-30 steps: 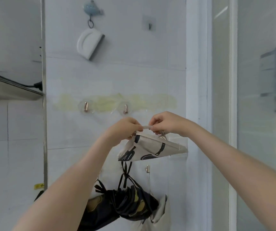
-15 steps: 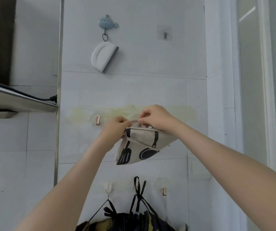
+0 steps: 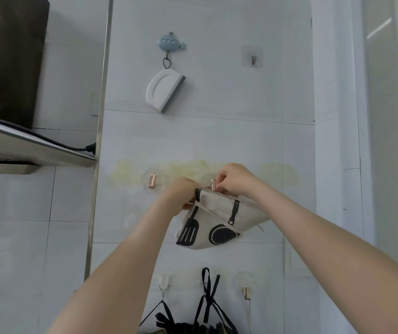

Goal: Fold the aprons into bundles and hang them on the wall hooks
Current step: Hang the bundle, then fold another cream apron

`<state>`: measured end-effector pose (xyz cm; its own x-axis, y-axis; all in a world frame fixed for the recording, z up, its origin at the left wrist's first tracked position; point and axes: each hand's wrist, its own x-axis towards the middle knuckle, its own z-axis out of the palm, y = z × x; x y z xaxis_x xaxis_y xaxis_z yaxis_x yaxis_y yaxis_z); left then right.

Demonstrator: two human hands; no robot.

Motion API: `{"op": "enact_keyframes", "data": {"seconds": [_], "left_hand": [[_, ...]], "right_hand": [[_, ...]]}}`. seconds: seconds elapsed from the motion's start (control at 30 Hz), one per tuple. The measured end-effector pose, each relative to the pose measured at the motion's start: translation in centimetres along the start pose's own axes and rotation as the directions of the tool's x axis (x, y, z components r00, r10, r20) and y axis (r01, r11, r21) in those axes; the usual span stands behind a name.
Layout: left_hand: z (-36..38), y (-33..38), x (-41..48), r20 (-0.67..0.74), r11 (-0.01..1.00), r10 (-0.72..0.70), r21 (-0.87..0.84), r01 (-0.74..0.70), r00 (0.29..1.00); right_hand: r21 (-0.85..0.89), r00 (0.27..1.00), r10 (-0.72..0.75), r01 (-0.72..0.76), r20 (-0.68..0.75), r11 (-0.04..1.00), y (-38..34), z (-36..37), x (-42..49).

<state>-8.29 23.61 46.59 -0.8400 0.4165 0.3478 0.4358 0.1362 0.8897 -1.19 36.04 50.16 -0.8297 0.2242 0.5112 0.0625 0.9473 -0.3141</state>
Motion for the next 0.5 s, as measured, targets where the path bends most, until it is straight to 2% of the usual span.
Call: {"op": "enact_keyframes", "data": {"seconds": [0.07,0.13,0.23,0.3,0.37,0.5], "left_hand": [[-0.1,-1.0,-0.1,0.047,1.000,-0.023,-0.008,0.023,0.999],[-0.4,-1.8,-0.2,0.035,0.998,-0.011,-0.063,0.013,0.999],[-0.9,-2.4,-1.0,-0.096,0.992,0.080,-0.085,-0.088,0.992],[-1.3,-2.5,-2.1,-0.190,0.987,0.154,-0.023,-0.162,0.970],[-1.9,-2.5,-3.5,-0.252,0.972,0.233,0.097,-0.215,0.939],[-3.9,-2.9,-7.1,-0.279,0.908,0.354,0.332,-0.257,0.892]], "right_hand": [[-0.047,1.000,-0.003,0.004,0.021,0.999,0.2,0.5,-0.2],[-0.078,1.000,-0.003,0.003,-0.002,0.997,0.1,0.6,-0.5],[-0.149,0.994,0.000,-0.016,-0.111,0.989,-1.0,0.8,-1.6],[-0.281,0.965,-0.077,0.003,-0.251,0.960,-2.4,1.3,-2.9],[-0.367,0.896,-0.226,0.077,-0.383,0.927,-4.1,2.1,-4.4],[-0.315,0.821,-0.413,0.302,-0.394,0.900,-8.1,5.0,-7.1]]}}
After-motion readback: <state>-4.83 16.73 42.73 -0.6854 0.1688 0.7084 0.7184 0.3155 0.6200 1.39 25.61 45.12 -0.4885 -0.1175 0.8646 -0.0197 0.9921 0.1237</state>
